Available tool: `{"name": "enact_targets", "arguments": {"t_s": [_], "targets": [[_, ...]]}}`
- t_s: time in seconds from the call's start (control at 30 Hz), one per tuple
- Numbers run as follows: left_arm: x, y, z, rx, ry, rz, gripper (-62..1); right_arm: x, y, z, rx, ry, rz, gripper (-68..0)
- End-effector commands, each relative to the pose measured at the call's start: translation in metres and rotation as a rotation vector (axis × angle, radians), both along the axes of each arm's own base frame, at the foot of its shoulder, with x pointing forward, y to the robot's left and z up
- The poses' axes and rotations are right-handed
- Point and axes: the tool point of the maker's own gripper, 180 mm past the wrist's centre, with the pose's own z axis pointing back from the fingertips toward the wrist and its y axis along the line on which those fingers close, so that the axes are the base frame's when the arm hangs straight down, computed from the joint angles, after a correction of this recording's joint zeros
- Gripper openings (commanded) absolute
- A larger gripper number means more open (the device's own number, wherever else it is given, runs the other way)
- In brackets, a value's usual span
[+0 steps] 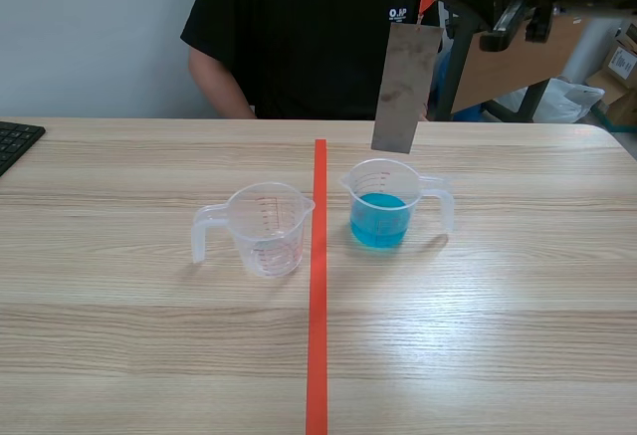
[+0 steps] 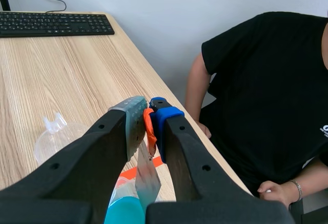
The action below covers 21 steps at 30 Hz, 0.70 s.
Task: Do the redox reaction experiment.
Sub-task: 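Move the plate over the blue solution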
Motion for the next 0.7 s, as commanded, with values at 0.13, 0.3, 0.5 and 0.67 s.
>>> {"name": "enact_targets", "arguments": {"t_s": [0.13, 0.3, 0.5, 0.67], "targets": [[0.071, -0.024, 0.044, -0.058, -0.206, -0.114, -57.8, 0.001, -0.002, 0.017, 0.018, -0.041, 0.005, -66.0], [0.114, -0.059, 0.079, -0.116, -0.357, -0.196, -57.7, 0.001, -0.002, 0.017, 0.018, -0.041, 0.005, -66.0], [0.147, -0.096, 0.094, -0.13, -0.433, -0.259, -57.7, 0.001, -0.002, 0.017, 0.018, -0.04, 0.005, -66.0], [0.174, -0.134, 0.097, -0.115, -0.507, -0.302, -57.7, 0.001, -0.002, 0.017, 0.018, -0.04, 0.005, -66.0]]}}
